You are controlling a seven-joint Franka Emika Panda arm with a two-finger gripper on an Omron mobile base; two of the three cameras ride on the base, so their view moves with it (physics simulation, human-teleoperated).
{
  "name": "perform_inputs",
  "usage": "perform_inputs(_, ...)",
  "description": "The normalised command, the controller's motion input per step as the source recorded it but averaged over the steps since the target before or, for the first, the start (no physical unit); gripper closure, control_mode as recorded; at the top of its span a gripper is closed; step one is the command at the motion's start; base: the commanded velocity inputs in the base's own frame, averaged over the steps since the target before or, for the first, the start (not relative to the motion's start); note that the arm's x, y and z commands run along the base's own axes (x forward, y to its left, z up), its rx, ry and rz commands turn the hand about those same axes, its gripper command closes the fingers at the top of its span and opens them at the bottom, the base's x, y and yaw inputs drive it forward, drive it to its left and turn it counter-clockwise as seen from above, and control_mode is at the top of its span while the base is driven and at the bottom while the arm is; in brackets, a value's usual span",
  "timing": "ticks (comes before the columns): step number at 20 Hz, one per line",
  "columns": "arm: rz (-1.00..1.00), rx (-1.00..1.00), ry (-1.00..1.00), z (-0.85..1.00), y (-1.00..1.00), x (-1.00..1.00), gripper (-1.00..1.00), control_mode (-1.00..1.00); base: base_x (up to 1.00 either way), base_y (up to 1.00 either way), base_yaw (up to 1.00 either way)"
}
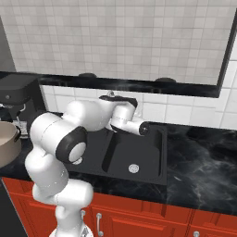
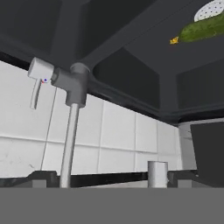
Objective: Dump the cucumber from the pot into the sink. Then turn on the water and wash the cucumber. Then turn off the water and put the cucumber back in the pot.
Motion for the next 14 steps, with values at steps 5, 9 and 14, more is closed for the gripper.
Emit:
perform_inputs(5, -0.01, 0.01, 0.00, -0.19, 0.00, 0.24, -1.00, -1.00, 0.00, 0.00, 0.00)
perform_inputs(9, 0.00, 0.03, 0.00, -0.13, 0.00, 0.26, -1.00, -1.00, 0.00, 0.00, 0.00)
perform_inputs(14, 0.00, 0.05, 0.00, -0.11, 0.00, 0.31, -1.00, -1.00, 0.00, 0.00, 0.00)
